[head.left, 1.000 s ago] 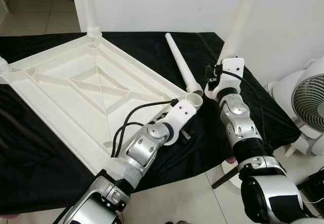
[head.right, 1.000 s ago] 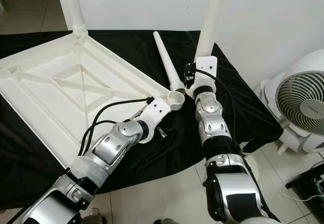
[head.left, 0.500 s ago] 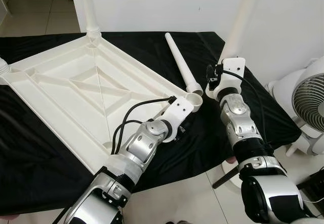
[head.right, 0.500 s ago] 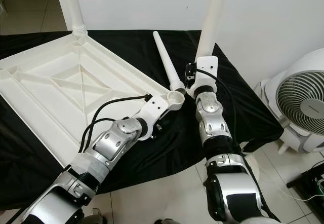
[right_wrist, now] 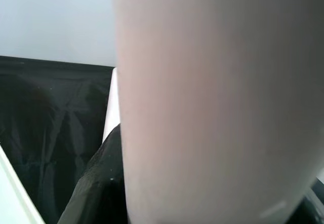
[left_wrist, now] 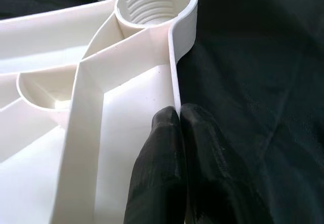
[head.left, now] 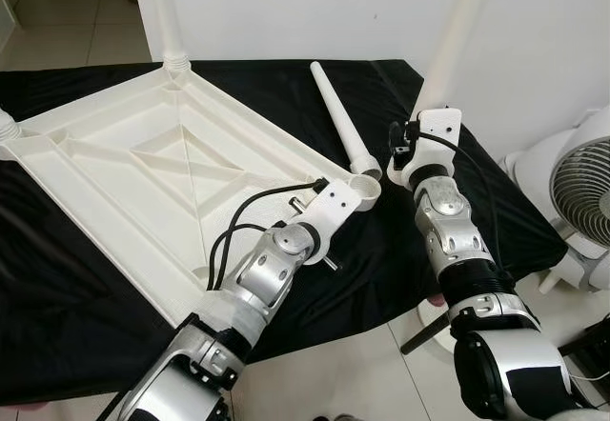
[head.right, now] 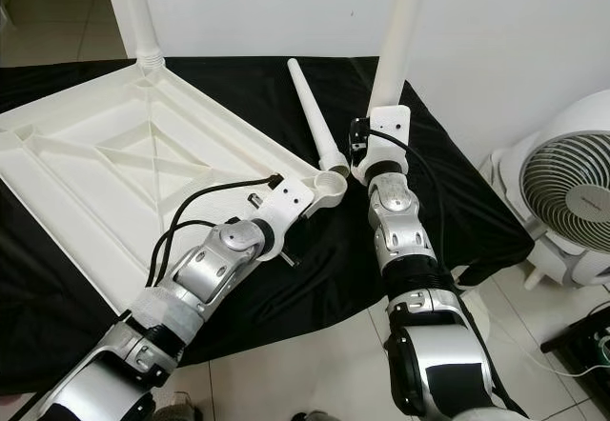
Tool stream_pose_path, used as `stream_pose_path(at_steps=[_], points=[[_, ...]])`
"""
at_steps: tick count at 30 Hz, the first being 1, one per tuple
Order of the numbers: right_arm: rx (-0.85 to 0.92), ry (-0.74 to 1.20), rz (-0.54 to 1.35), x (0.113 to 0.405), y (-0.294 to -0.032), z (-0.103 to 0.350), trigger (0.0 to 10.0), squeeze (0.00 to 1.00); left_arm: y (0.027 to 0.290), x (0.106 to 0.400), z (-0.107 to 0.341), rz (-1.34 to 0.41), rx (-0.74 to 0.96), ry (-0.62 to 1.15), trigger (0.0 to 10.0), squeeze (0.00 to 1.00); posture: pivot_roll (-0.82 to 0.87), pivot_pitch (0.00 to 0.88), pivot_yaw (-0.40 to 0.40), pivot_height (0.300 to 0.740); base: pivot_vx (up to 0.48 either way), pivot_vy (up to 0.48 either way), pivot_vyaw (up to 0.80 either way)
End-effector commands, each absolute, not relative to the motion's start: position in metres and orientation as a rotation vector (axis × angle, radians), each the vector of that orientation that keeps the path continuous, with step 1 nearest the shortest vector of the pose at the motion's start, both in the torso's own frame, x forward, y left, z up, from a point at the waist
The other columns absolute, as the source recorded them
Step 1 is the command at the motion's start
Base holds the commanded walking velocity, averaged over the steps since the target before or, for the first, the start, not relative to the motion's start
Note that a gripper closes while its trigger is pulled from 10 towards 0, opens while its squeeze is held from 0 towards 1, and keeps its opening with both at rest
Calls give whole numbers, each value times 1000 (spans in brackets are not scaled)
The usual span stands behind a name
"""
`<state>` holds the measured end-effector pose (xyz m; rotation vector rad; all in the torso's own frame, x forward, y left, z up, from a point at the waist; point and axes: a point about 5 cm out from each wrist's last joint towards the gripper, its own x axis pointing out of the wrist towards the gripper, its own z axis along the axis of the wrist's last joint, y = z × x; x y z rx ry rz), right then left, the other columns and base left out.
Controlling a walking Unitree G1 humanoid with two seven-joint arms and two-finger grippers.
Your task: Building children table
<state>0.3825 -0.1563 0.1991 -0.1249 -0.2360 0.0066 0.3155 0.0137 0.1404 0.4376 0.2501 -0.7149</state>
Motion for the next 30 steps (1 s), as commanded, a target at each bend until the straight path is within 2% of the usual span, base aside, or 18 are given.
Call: stream_pose_path(at_steps=[1,2,3,6,7,10,14,19,20,28,29,30], points=[[-128,-249,-11,381,-162,201,10000,0,17,311,136,-759,495,257,4510,0,104,20,-50,740,0,0,0],[-128,-249,-11,381,-162,201,10000,0,17,311,136,-759,495,257,4510,0,104,20,-50,740,0,0,0],[-129,-248,-11,381,-162,200,10000,0,21,308,135,-776,513,256,10000,0,106,18,-51,740,0,0,0],[-130,-248,-11,382,-162,201,10000,0,31,300,131,-828,564,265,10000,0,112,20,-53,740,0,0,0],[-131,-247,-10,382,-162,200,10000,0,46,293,128,-865,625,277,10000,0,117,21,-55,740,0,0,0],[-130,-247,-8,382,-161,200,10000,0,51,290,128,-880,641,279,10000,0,118,21,-54,740,0,0,0],[-130,-248,-3,382,-160,201,10000,0,71,271,134,-974,667,280,10000,0,122,21,-56,740,0,0,0],[-129,-242,10,383,-158,200,10000,0,73,265,137,-990,658,275,10000,0,131,24,-67,740,0,0,0],[-131,-239,24,383,-156,199,10000,0,70,266,139,-989,626,273,10000,1000,131,25,-71,740,0,0,0],[-149,-227,105,383,-145,197,10000,0,60,266,148,-1014,591,239,10000,1000,121,29,-79,740,0,0,0],[-158,-224,143,382,-140,196,10000,0,58,267,151,-1019,583,222,10000,0,119,31,-80,740,0,0,0],[-158,-224,143,382,-140,196,10000,0,58,267,151,-1019,583,222,10000,0,119,31,-80,740,0,0,0]])
